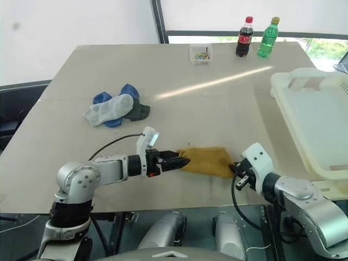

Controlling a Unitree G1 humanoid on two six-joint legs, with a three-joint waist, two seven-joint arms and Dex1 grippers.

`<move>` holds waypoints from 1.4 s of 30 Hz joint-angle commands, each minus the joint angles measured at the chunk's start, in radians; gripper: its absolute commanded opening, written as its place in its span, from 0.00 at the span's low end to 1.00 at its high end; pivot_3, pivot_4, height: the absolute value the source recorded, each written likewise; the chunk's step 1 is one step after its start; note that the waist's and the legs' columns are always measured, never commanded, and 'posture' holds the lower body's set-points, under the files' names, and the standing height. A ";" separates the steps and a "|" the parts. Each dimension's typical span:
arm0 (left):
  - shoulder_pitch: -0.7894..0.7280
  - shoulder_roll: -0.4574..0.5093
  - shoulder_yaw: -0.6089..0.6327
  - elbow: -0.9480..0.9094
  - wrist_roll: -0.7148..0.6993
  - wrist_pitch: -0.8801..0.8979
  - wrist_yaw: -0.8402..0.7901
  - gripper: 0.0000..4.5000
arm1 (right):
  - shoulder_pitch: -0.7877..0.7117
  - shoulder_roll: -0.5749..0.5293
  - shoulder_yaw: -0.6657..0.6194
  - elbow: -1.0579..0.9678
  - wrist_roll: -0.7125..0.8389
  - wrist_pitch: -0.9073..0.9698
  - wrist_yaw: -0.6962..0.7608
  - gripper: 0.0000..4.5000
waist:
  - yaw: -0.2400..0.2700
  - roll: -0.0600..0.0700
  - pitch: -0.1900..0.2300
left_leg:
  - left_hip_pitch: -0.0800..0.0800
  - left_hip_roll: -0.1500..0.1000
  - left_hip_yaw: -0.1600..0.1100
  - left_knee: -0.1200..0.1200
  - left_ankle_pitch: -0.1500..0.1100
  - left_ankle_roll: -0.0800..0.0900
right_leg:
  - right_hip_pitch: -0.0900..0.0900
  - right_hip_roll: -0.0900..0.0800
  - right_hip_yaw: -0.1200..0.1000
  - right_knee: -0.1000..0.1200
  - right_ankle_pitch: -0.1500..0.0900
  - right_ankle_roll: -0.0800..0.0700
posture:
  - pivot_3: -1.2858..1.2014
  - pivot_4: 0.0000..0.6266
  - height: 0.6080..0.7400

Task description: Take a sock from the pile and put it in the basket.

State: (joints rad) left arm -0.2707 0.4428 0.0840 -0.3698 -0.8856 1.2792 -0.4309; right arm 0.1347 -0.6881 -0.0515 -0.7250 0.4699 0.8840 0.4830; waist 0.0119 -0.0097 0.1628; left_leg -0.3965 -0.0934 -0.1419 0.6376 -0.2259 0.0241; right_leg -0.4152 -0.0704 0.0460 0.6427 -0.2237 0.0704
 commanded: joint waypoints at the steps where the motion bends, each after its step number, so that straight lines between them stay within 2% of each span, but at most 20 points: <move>1: 0.017 0.027 0.036 -0.045 -0.032 -0.027 -0.045 0.92 | 0.015 0.006 -0.024 -0.004 -0.004 -0.094 0.040 0.00 | 0.001 0.000 0.000 | 0.000 0.000 0.000 0.000 0.000 0.000 | 0.000 0.000 0.000 0.000 0.000 0.000 | 0.52 0.24 1.00; 9: 0.038 0.064 0.048 -0.059 -0.042 -0.064 -0.094 0.92 | 0.029 -0.023 -0.060 0.030 -0.005 -0.171 0.104 0.00 | 0.002 0.000 0.000 | -0.001 0.000 0.000 0.000 0.000 0.000 | 0.000 0.000 0.000 -0.001 0.000 0.000 | 0.52 0.24 1.00; 13: 0.044 0.070 0.043 -0.055 -0.034 -0.087 -0.097 0.93 | 0.034 -0.029 -0.101 0.032 0.022 -0.189 0.135 0.27 | 0.002 0.000 0.001 | 0.000 0.000 0.000 0.000 0.000 0.000 | 0.000 -0.001 0.000 -0.001 0.000 0.000 | 0.52 0.24 1.00; 15: 0.054 0.071 0.047 -0.055 -0.036 -0.098 -0.099 0.93 | 0.028 -0.024 -0.124 0.028 0.027 -0.209 0.143 0.50 | 0.002 0.000 0.001 | -0.001 0.000 0.000 0.000 0.000 0.000 | 0.000 -0.001 0.000 -0.001 0.000 0.000 | 0.52 0.24 1.00; 16: 0.057 0.072 0.048 -0.055 -0.037 -0.102 -0.101 0.93 | 0.024 -0.021 -0.131 0.027 0.031 -0.215 0.145 0.55 | 0.001 0.000 0.001 | -0.001 0.000 0.000 0.000 0.000 0.000 | 0.000 -0.001 0.000 -0.001 0.000 0.000 | 0.52 0.24 1.00; 17: 0.060 0.072 0.048 -0.057 -0.038 -0.106 -0.101 0.93 | 0.020 -0.019 -0.133 0.027 0.037 -0.221 0.152 0.67 | 0.001 0.000 0.001 | -0.001 0.000 0.000 0.000 0.000 0.000 | 0.000 -0.001 0.000 -0.001 0.000 0.000 | 0.52 0.24 1.00; 18: 0.064 0.071 0.050 -0.058 -0.039 -0.112 -0.101 0.93 | 0.011 -0.017 -0.130 0.026 0.046 -0.236 0.167 0.75 | 0.001 0.000 0.001 | -0.001 0.000 0.000 0.000 0.000 0.000 | 0.000 -0.001 0.000 -0.001 0.000 0.000 | 0.52 0.24 1.00; 20: 0.072 0.073 0.047 -0.058 -0.029 -0.128 -0.098 0.93 | -0.011 -0.007 -0.118 0.026 0.062 -0.250 0.183 0.69 | 0.001 -0.001 0.001 | 0.000 0.000 0.000 0.000 0.000 0.001 | 0.000 -0.001 0.000 -0.001 0.000 0.000 | 0.52 0.24 1.00; 22: 0.079 0.078 0.045 -0.057 -0.022 -0.139 -0.099 0.93 | -0.028 -0.007 -0.099 0.032 0.066 -0.265 0.204 0.54 | 0.001 0.000 0.001 | 0.000 0.001 0.000 0.000 0.000 0.001 | 0.000 -0.001 0.000 -0.001 0.000 0.000 | 0.52 0.24 1.00; 26: 0.095 0.092 0.050 -0.059 -0.023 -0.147 -0.097 0.93 | -0.072 -0.003 -0.001 0.076 0.007 -0.306 0.223 0.08 | 0.001 -0.001 0.001 | -0.001 0.001 0.000 0.000 0.000 0.001 | 0.000 -0.001 0.000 -0.001 0.000 0.000 | 0.52 0.24 1.00; 27: 0.098 0.096 0.048 -0.062 -0.023 -0.149 -0.097 0.93 | -0.080 -0.001 0.020 0.090 -0.005 -0.316 0.227 0.01 | 0.002 -0.001 0.001 | -0.001 0.001 0.000 0.000 0.000 0.001 | 0.000 -0.001 0.000 -0.001 0.000 0.000 | 0.52 0.24 1.00; 32: 0.109 0.118 0.031 -0.080 -0.011 -0.165 -0.103 0.93 | -0.117 0.010 0.119 0.190 -0.109 -0.389 0.228 0.01 | 0.001 -0.001 0.001 | -0.001 0.000 0.000 0.000 0.000 0.001 | 0.000 -0.001 0.000 -0.001 0.000 0.000 | 0.52 0.24 1.00; 42: 0.074 0.106 -0.057 -0.088 0.004 -0.190 -0.130 0.93 | -0.152 0.021 0.146 0.219 -0.143 -0.390 0.236 0.01 | 0.002 0.000 0.001 | -0.001 0.000 0.000 0.000 0.000 0.000 | 0.000 -0.001 0.000 -0.001 0.000 0.000 | 0.52 0.24 1.00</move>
State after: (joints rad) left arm -0.1828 0.5517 0.0267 -0.4393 -0.8832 1.1065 -0.5465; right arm -0.0115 -0.6618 0.0872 -0.4976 0.3374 0.5104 0.7149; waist 0.0135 -0.0100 0.1637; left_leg -0.3970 -0.0930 -0.1419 0.6375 -0.2263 0.0245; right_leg -0.4153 -0.0710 0.0460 0.6417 -0.2235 0.0700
